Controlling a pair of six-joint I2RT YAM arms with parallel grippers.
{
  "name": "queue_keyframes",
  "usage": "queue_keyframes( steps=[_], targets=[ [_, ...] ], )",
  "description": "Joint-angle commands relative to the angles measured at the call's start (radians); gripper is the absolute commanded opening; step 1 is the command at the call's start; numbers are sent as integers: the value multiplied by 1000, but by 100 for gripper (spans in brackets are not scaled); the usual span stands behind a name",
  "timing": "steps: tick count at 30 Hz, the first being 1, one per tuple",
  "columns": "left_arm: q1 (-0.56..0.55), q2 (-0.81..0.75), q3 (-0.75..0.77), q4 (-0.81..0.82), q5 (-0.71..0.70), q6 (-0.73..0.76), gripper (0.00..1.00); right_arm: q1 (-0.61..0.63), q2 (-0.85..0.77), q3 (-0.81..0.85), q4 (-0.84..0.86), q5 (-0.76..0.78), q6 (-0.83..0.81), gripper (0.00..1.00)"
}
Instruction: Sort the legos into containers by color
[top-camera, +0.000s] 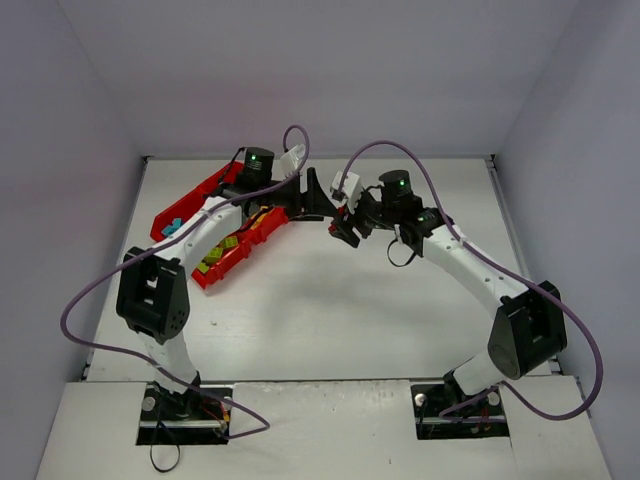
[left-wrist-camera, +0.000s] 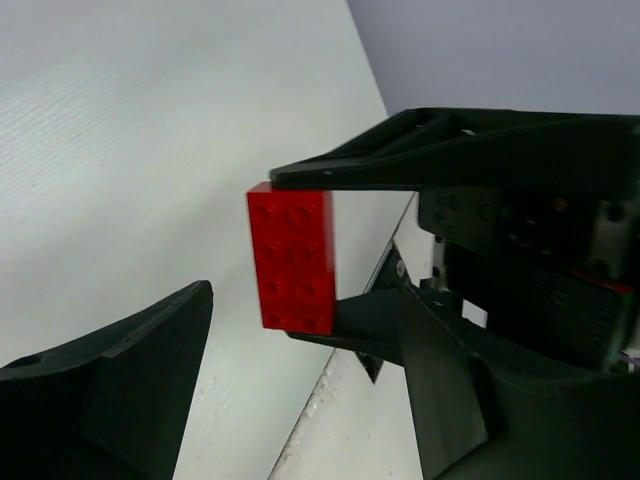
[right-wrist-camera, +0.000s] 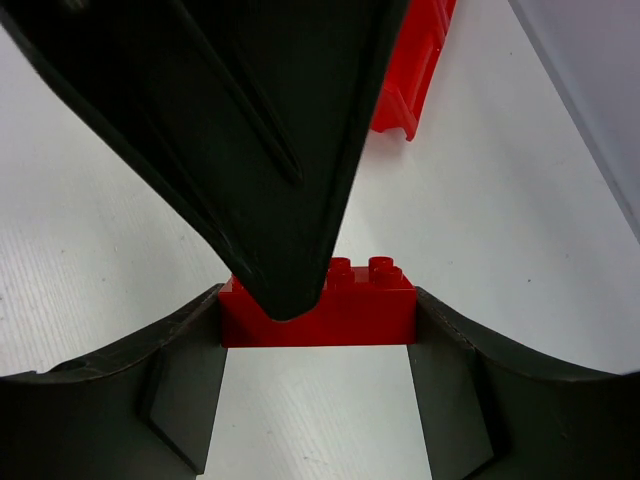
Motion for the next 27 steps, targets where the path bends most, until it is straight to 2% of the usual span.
queue_keyframes(
  steps=[1,6,9,12,14,16,17,19,20,22,23,25,26,27],
  targets=[
    [-22,0,75,-45,-39,72,68,10,-14,47,56,-31,4,11],
    [-46,29,90,-34,-57,67,68,15,-16,47,57,-37,7,11],
    [-63,49,115,-37,-63,66,64,18,-13,49,59,-39,8,11],
    [-81,64,124,-30,-50,63,45,18,-11,47,60,-36,10,11],
    [-84,66,119,-23,-44,63,20,18,-8,46,60,-31,12,12],
    [-83,59,116,-26,-47,72,5,18,-3,43,60,-18,16,21],
    [-83,59,124,-54,-56,94,3,18,-2,41,60,-13,16,26],
    [-81,59,138,-92,-71,124,2,16,3,41,59,-4,19,36],
    [-80,58,153,-135,-94,160,2,16,4,41,59,10,24,49],
    [-74,55,171,-176,-116,197,2,16,9,43,59,31,34,60],
    [-63,55,190,-225,-151,242,2,15,10,43,59,56,48,69],
    [-45,56,214,-282,-197,324,2,12,10,43,59,88,64,78],
    [-23,55,228,-337,-223,352,2,9,9,41,59,116,77,86],
    [-11,56,259,-365,-288,384,2,4,7,41,56,127,82,88]
  ],
)
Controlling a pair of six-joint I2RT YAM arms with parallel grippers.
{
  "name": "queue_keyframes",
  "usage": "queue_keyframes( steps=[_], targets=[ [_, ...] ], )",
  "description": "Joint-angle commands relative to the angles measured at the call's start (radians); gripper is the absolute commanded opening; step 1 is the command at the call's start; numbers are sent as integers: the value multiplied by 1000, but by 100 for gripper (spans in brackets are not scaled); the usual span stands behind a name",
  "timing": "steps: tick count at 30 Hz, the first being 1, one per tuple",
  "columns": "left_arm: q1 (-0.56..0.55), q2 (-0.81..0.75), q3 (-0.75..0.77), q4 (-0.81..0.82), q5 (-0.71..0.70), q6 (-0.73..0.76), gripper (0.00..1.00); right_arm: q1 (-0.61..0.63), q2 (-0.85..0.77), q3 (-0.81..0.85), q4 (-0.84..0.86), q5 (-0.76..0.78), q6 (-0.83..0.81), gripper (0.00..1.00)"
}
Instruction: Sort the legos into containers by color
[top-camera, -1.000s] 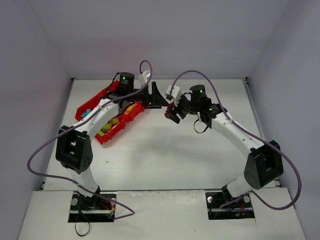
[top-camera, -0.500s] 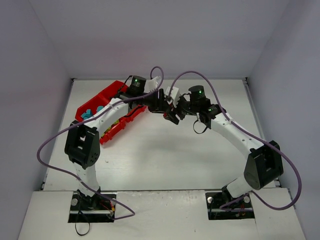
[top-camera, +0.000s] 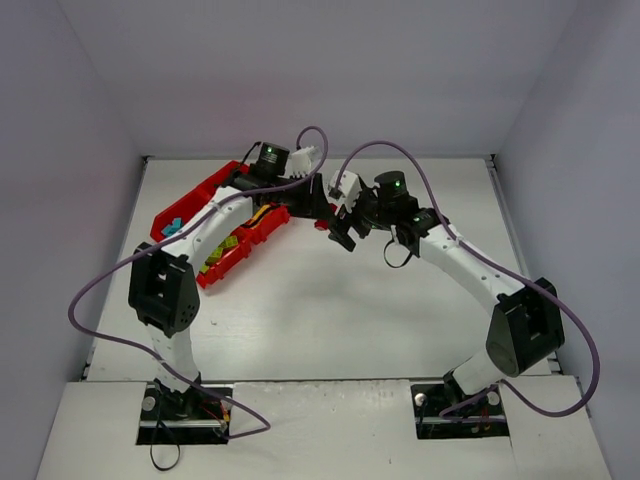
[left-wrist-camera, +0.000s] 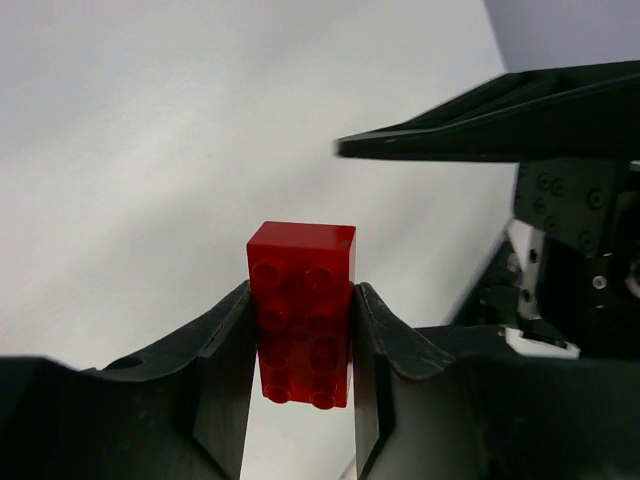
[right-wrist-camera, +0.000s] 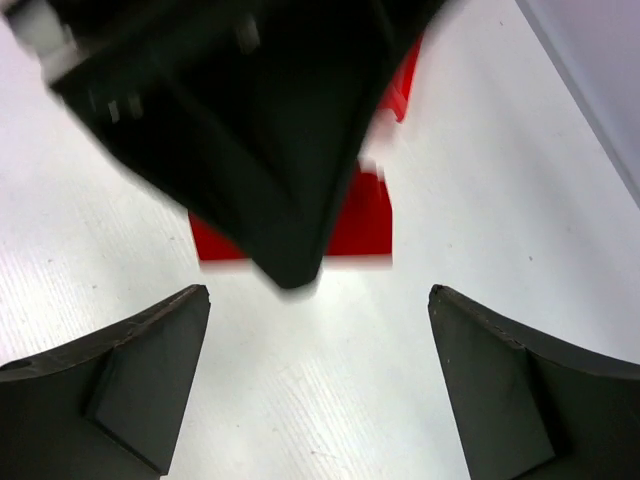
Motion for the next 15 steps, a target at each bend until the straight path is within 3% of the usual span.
queue_keyframes(
  steps=[1,4,9,15],
  targets=[
    [62,-30,107,-128,-155,184,2,-13,-15,34,48,79,40,89],
    [126,-15,175,-201,-314,295,2,-30,-36,13,48,109,55,90],
    [221,45,267,-189,-582,395,4,-47,-67,-28,49,132,88,91],
    [278,172,374,-138,-753,510,8,-53,-79,-56,48,135,114,91]
  ],
)
